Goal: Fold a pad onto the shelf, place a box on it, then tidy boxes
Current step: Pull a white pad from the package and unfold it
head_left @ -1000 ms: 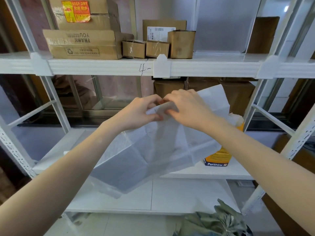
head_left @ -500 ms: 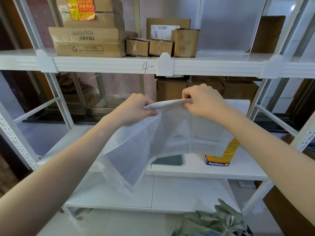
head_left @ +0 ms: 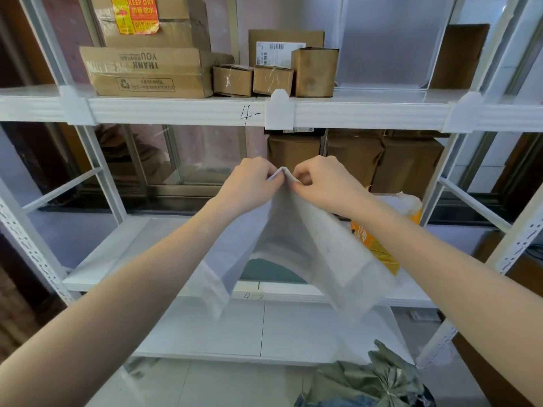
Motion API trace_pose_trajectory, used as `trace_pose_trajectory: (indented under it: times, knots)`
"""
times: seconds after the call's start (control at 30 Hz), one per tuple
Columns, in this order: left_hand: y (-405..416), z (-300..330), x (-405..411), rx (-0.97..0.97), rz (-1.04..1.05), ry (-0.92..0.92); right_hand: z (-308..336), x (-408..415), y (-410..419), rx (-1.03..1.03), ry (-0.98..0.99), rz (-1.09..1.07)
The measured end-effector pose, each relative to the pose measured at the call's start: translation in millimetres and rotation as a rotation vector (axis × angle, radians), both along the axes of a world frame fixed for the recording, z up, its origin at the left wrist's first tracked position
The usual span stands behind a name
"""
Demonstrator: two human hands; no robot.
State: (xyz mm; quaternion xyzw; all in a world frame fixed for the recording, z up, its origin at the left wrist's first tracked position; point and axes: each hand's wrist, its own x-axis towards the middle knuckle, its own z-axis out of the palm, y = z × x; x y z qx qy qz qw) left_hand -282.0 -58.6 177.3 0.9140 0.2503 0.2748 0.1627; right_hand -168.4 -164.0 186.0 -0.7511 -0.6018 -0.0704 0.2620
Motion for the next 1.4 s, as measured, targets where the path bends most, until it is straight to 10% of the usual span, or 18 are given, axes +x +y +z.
trace_pose_trajectory:
  times: [0.3, 0.57, 0.83, 1.4]
  knots:
    - [6, 12, 12, -0.759, -0.025, -0.268, 3, -9, -8, 0.060, 0.274, 0.075]
    - [21, 15, -1, -0.441, -0.151, -0.311, 3, 17, -12, 0.196, 0.130, 0.038]
    - [32, 21, -17, -0.319, -0.210, -0.374, 0, 33, -18, -0.151, 0.197, 0.031]
    - [72, -54, -41, -0.076, 0.173, -0.289, -38, 56, -10, -0.434, 0.098, -0.044]
